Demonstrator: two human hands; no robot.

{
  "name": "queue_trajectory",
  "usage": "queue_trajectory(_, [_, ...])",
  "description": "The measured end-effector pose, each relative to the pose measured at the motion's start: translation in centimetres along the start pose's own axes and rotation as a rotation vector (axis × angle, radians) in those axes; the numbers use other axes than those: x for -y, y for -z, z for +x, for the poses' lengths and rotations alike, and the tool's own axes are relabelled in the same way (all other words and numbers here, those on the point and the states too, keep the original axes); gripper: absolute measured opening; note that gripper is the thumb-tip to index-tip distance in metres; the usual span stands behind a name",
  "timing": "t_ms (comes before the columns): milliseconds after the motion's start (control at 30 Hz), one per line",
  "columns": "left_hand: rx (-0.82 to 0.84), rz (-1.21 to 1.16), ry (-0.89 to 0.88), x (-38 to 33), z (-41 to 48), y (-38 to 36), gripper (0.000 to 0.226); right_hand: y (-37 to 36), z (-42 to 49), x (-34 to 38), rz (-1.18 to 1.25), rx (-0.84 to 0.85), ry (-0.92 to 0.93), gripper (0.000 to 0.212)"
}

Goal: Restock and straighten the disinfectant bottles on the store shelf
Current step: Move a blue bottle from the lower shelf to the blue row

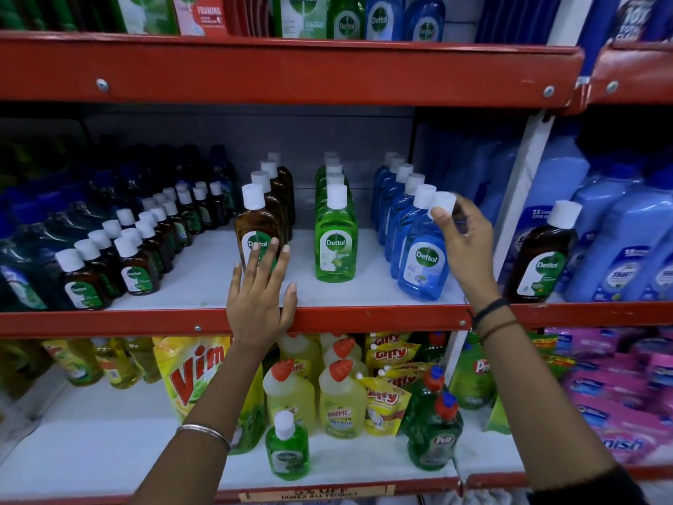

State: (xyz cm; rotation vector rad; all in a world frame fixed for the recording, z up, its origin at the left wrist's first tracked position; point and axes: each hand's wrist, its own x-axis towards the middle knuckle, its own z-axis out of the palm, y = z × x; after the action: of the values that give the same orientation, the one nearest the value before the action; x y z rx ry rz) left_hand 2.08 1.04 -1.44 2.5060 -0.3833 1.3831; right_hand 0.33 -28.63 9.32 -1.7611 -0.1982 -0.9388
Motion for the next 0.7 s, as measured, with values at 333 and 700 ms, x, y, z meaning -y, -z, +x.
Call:
queue_trajectory(333, [-0.047,0.015,0.003,0.0,-0.1,-0.2,0.055,-0.6,-0.2,-0.6,-0.011,-0.008,-0.066,0.034])
queue_trajectory(700, [0.000,-0.005,-0.018,0.3,-0.3,0.4,0.055,-0.1,-5.5,0.8,-0.025,-0.141,0.029,0.042])
